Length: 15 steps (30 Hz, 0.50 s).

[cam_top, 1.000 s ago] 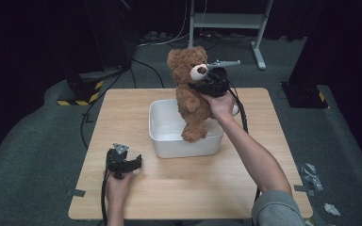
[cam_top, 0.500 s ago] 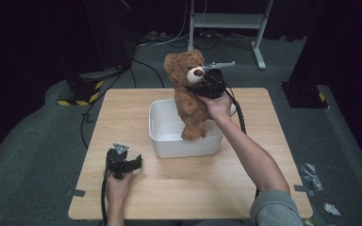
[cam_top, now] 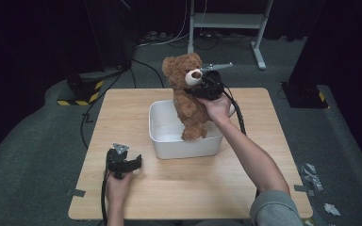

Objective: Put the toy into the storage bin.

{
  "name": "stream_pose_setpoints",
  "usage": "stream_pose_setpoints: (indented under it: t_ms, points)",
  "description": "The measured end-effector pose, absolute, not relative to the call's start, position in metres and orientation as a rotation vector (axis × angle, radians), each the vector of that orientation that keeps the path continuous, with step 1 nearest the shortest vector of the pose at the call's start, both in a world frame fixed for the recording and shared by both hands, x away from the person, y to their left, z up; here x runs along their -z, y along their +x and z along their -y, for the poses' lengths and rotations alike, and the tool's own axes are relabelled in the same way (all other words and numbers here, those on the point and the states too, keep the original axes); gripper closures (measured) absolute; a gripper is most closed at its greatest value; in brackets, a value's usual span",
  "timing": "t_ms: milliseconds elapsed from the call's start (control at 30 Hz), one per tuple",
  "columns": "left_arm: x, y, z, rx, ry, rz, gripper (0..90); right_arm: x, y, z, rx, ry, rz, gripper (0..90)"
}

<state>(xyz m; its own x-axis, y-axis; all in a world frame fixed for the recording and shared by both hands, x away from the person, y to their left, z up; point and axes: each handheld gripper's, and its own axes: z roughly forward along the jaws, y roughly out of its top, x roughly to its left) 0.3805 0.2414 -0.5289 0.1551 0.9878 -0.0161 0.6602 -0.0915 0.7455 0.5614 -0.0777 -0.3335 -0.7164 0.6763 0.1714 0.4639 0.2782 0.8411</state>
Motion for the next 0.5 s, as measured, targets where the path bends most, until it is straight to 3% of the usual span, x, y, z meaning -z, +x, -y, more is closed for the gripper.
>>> stream_pose_setpoints:
  t_ms: [500]
  points:
    - [0.5289, 0.3805, -0.2415, -0.685, 1.823, -1.569, 19.1, 0.3363, 0.5578, 0.0724, -1.386, 1.039, -2.375, 60.5]
